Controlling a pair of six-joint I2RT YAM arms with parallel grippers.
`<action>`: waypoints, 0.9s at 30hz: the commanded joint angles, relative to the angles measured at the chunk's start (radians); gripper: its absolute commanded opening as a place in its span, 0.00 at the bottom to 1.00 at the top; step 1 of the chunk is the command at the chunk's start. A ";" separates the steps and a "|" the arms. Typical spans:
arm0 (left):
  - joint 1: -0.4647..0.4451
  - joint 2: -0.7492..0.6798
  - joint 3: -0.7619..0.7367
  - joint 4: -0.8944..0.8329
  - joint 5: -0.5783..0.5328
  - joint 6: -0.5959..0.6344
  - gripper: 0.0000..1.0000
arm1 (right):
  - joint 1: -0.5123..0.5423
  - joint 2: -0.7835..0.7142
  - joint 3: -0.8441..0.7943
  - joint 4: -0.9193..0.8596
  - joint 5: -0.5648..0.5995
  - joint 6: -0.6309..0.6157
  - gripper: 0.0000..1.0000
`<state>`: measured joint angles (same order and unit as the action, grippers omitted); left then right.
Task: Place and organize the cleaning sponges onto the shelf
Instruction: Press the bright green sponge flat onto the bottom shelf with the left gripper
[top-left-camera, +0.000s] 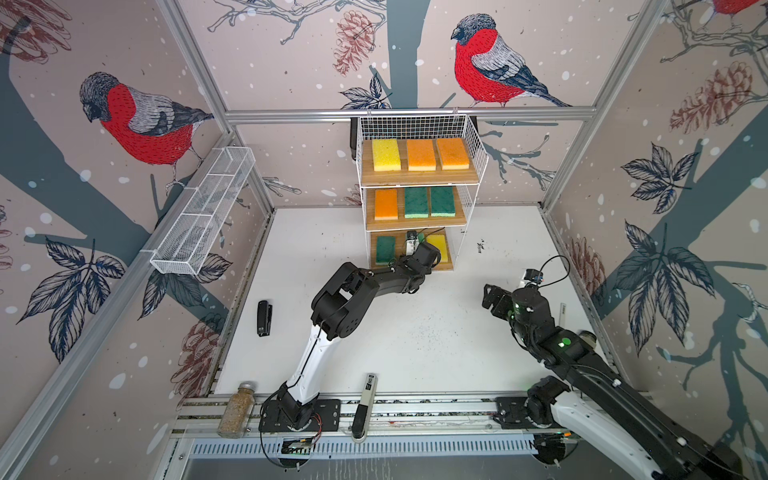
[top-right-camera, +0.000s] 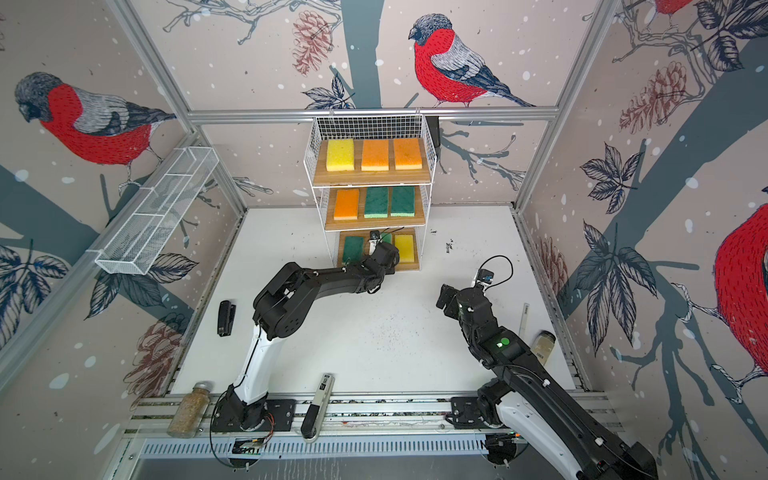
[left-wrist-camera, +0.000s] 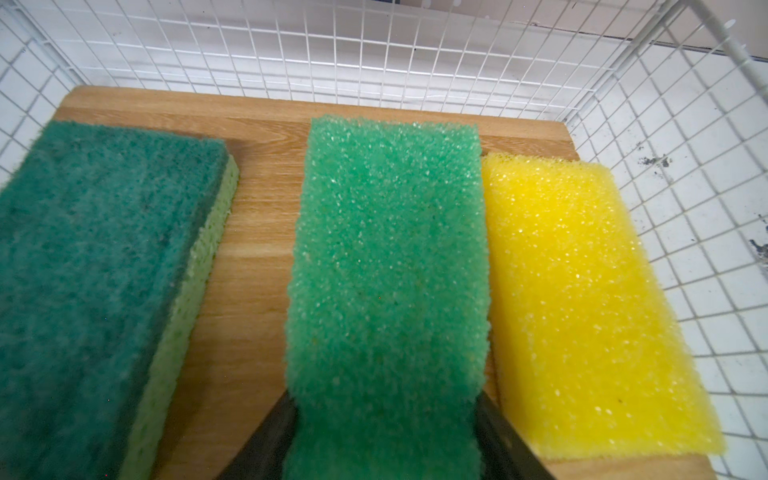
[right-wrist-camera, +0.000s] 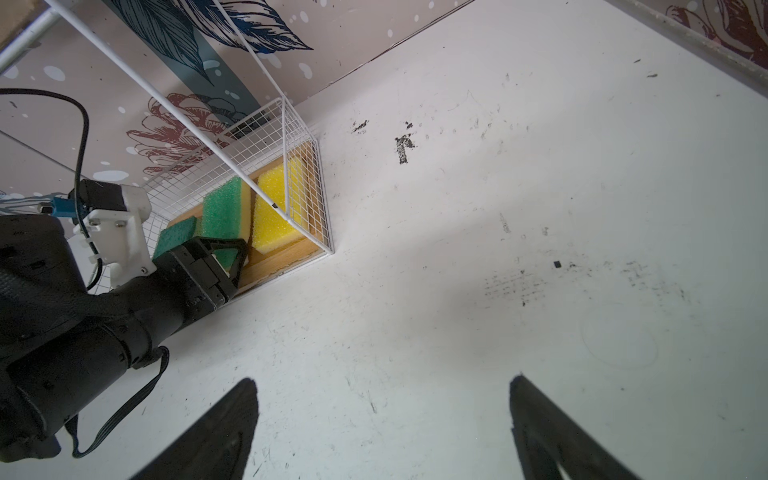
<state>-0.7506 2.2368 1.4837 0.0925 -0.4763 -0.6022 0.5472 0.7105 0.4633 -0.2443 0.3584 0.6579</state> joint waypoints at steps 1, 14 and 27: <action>0.002 0.000 0.005 -0.023 -0.017 -0.007 0.56 | -0.001 -0.007 -0.002 0.000 -0.004 0.009 0.94; 0.002 -0.012 0.002 -0.053 -0.037 -0.008 0.59 | -0.001 -0.017 -0.002 -0.003 -0.007 0.011 0.94; 0.002 0.003 0.047 -0.102 -0.061 0.019 0.59 | -0.001 -0.038 -0.012 -0.009 -0.006 0.015 0.94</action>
<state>-0.7506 2.2360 1.5215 0.0204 -0.5129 -0.5945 0.5472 0.6777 0.4549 -0.2485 0.3553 0.6609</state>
